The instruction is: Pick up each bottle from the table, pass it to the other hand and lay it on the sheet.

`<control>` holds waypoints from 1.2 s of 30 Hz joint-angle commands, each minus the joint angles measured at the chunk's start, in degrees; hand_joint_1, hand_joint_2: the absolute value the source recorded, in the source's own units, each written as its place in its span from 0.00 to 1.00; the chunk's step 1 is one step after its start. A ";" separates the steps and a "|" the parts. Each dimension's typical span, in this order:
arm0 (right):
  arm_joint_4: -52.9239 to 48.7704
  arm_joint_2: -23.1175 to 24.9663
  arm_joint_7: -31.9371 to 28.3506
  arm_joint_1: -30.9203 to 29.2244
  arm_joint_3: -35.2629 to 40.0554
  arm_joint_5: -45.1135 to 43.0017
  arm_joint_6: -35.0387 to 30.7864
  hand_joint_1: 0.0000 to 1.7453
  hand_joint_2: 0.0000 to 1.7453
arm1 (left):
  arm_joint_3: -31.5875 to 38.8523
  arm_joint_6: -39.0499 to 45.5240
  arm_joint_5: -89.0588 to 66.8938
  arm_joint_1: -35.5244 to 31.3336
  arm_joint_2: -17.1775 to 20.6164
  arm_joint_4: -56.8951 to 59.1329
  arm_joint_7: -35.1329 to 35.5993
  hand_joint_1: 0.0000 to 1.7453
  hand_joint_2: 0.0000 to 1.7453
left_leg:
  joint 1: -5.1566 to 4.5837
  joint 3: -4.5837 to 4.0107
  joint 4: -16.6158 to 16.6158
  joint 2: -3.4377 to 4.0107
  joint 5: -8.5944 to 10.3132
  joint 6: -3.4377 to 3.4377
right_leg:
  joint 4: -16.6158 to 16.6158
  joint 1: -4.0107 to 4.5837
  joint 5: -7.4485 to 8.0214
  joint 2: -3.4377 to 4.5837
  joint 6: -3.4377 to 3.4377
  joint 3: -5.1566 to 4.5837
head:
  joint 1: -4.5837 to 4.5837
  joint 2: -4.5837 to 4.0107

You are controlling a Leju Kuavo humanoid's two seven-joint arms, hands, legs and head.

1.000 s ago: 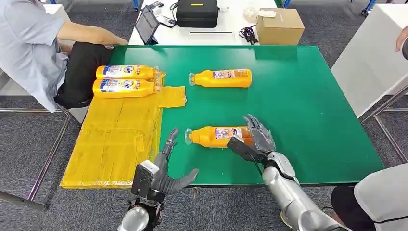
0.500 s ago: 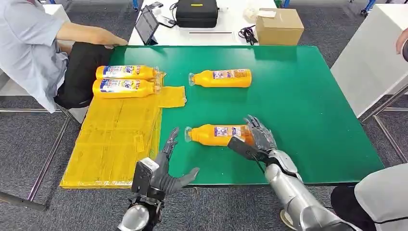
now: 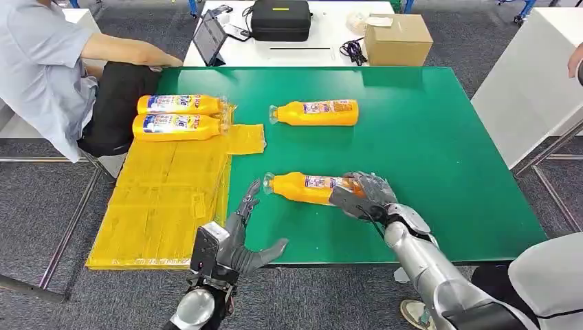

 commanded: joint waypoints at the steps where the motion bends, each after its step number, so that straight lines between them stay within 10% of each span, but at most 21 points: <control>1: 5.04 -0.34 0.20 0.96 2.35 -0.06 1.45 1.00 1.00 | -1.08 -0.12 0.15 -2.11 1.36 3.24 0.07 0.00 1.00 | 0.12 0.19 -0.07 -0.11 -0.03 -0.13 | -0.13 0.12 -0.05 -0.13 -0.15 0.27 | 0.02 0.00; 21: 2.11 0.64 -2.51 1.92 -0.72 -5.74 0.88 0.99 1.00 | 2.26 2.46 5.90 -0.97 -1.28 2.21 -3.01 0.00 1.00 | 0.14 0.20 -0.05 -0.06 -0.06 -0.14 | -0.12 0.15 -0.06 -0.09 -0.17 0.28 | 0.02 0.00; 24: -3.60 2.04 -3.86 4.99 -3.11 -10.74 1.18 0.84 1.00 | 9.18 14.05 15.00 -1.09 -4.16 11.74 -6.91 0.00 1.00 | 0.11 0.19 -0.06 0.00 -0.06 -0.11 | -0.12 0.12 -0.04 -0.02 -0.13 0.25 | 0.02 0.00; 36: -2.62 2.49 -4.67 3.61 -3.09 -13.83 1.27 0.97 1.00 | 10.51 14.05 24.08 -1.09 -3.86 14.29 -7.68 0.00 1.00 | 0.12 0.10 -0.01 0.08 -0.11 -0.14 | -0.07 0.12 -0.06 0.15 -0.15 0.16 | 0.02 0.00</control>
